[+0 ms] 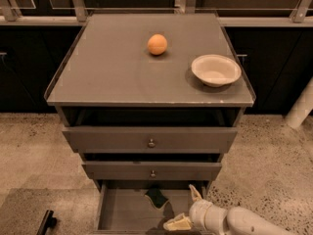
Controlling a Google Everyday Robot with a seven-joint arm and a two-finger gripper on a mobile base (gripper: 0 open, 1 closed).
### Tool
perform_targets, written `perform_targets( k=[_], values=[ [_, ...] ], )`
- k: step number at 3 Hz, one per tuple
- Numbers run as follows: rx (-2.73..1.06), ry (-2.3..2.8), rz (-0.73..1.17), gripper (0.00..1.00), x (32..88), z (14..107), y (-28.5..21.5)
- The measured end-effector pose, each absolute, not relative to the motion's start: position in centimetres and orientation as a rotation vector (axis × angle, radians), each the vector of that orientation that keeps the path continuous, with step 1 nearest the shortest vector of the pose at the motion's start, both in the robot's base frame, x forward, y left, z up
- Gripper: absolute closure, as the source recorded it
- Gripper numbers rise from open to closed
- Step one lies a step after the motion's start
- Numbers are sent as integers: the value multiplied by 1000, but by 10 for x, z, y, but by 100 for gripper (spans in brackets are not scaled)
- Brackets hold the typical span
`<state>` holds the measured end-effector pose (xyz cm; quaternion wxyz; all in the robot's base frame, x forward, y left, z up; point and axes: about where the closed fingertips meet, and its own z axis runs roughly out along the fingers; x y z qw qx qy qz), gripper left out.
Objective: Pick sponge from bottom drawer and place on counter
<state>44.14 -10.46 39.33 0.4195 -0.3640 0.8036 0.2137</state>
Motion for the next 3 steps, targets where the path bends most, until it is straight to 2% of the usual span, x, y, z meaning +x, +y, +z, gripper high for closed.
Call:
perform_targets(
  k=[2, 3],
  values=[
    [-902, 2041, 570, 0, 442, 369, -89],
    [-951, 2047, 608, 0, 453, 335, -52]
  ],
)
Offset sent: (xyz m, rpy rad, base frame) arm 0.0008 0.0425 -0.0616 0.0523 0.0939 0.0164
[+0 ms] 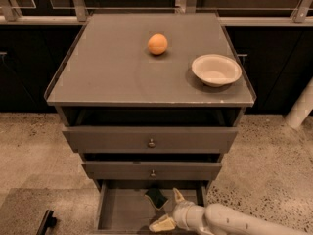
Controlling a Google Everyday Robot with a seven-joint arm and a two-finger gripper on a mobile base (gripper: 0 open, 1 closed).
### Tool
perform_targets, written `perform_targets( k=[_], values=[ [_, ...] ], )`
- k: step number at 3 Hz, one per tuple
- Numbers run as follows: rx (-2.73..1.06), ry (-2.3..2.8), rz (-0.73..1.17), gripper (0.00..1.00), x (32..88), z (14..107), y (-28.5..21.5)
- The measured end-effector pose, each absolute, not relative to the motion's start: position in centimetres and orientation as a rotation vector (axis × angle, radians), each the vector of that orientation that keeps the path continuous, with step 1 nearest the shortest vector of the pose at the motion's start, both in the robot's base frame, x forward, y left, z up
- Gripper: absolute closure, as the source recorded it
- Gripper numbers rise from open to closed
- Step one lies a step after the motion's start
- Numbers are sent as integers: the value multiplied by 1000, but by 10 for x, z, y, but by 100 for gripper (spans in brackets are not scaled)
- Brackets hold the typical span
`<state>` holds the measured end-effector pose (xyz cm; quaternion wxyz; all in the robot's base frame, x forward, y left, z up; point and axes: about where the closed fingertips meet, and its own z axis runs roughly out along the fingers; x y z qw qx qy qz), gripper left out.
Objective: Pick sponge from bottom drawer and place on counter
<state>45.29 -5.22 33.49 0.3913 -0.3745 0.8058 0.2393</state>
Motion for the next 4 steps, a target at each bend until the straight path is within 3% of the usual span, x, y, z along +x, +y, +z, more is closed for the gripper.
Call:
perform_targets(
  k=[1, 4],
  values=[
    [-1004, 2041, 635, 0, 469, 304, -5],
    [-1017, 2011, 754, 0, 498, 248, -31]
  ],
)
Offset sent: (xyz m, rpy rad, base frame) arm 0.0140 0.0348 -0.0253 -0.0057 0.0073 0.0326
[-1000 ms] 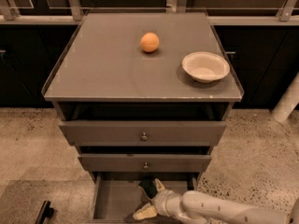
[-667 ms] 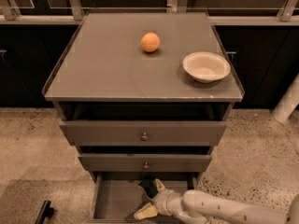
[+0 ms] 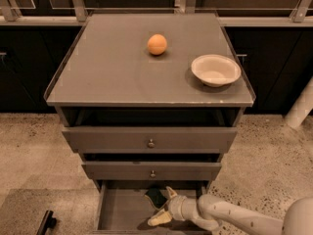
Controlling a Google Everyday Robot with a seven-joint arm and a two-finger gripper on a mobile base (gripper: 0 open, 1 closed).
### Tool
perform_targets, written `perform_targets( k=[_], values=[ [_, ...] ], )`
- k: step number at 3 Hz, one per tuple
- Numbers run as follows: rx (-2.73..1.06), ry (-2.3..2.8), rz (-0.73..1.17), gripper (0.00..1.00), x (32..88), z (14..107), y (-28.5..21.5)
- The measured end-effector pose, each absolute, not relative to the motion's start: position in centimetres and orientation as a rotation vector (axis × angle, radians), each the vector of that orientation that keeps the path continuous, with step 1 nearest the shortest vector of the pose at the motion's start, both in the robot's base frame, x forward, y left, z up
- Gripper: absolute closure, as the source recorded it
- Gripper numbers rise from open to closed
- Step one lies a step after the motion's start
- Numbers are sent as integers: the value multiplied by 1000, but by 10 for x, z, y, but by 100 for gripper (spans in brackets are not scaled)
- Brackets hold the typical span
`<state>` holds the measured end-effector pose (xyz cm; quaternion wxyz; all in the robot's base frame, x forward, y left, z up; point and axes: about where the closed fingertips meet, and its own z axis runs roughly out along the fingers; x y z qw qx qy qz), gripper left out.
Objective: Pick sponge from bottom drawer and place on counter
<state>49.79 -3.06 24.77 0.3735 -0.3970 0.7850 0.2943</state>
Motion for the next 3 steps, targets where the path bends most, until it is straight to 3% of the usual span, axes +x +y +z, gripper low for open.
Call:
perform_targets(
  k=[3],
  values=[
    [-959, 2045, 764, 0, 543, 204, -36]
  ],
)
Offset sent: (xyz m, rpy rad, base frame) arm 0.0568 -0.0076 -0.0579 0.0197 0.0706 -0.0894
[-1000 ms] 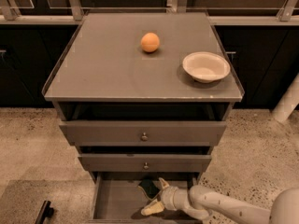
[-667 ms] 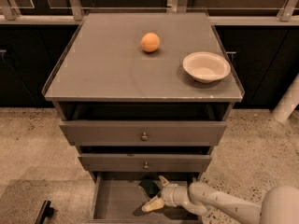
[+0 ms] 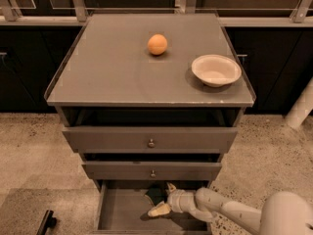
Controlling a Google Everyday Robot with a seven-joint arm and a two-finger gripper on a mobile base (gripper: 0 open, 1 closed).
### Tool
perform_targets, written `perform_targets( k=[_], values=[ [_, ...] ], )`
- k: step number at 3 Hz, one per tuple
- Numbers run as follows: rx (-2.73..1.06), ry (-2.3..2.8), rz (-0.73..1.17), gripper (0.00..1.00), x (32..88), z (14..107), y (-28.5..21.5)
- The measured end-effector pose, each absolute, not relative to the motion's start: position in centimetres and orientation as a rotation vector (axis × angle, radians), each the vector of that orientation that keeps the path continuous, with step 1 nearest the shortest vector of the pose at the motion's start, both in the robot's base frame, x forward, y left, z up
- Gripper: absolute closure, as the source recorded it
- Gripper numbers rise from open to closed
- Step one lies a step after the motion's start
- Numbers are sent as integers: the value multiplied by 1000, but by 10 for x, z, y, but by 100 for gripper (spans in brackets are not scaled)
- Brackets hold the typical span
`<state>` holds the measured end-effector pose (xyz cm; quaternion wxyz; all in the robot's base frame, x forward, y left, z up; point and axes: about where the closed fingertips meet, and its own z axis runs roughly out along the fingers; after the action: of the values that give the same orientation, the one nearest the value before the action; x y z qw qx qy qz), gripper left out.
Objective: Pick sponge from bottom drawer and place on counter
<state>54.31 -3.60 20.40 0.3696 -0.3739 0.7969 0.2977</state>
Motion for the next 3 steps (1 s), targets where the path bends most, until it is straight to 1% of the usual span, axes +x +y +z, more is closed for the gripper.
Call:
perform_targets(
  k=[2, 3],
  values=[
    [-974, 2024, 693, 0, 573, 173, -37],
    [-915, 2038, 651, 0, 577, 155, -39]
  ],
)
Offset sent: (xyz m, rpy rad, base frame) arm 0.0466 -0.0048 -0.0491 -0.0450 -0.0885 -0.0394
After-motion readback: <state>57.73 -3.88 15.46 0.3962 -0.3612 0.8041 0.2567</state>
